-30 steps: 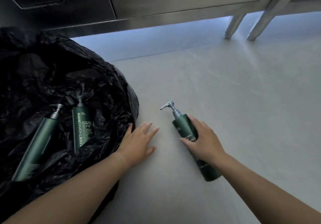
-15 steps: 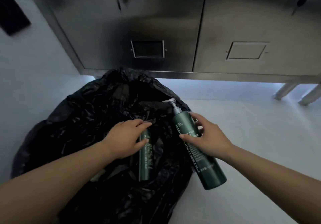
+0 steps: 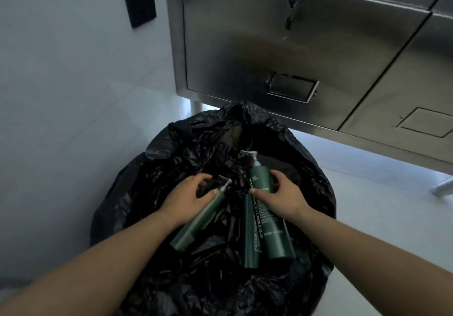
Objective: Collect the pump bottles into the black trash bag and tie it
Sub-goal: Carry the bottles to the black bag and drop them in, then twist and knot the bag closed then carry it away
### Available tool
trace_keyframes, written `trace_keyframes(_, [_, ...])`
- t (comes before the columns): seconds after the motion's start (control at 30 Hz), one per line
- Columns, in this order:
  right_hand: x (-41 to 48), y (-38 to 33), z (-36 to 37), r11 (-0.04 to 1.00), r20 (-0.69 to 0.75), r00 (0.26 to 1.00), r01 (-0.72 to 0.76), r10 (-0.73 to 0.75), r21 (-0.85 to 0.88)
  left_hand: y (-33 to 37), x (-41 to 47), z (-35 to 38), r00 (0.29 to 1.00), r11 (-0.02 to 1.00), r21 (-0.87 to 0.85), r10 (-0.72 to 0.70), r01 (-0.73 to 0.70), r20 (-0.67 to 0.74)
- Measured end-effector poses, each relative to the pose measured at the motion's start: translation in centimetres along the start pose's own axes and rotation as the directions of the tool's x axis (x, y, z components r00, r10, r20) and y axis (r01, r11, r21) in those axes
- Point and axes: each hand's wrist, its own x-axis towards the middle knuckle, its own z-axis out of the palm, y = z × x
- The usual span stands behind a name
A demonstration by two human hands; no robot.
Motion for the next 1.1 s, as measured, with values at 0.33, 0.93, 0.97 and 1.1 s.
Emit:
trace_keyframes(0.33, [0.5, 0.0, 4.3, 0.995, 0.025, 0.995, -0.095, 0.094, 0.04, -2.7, 1.0, 1.9, 0.993, 0.993, 0.024, -0.116, 0.116, -0.006])
trace_keyframes(0.93, [3.7, 5.4, -4.6, 0.857, -0.029, 0.875, 0.466, -0.483, -0.222, 4.9, 1.5, -0.4, 0.998, 0.934, 0.355, 0.037, -0.051, 0.046])
trace_keyframes(0.97, [3.8, 6.4, -5.5, 0.86, -0.096, 0.873, 0.444, -0.479, -0.253, 5.9, 2.3, 0.0, 0.996, 0.93, 0.359, 0.063, -0.079, 0.057])
trace_keyframes(1.1, [3.8, 10.1, -8.1, 0.92, -0.333, 0.875, 0.257, -0.351, -0.295, 9.1, 4.1, 2.3, 0.995, 0.944, 0.313, 0.094, -0.104, 0.046])
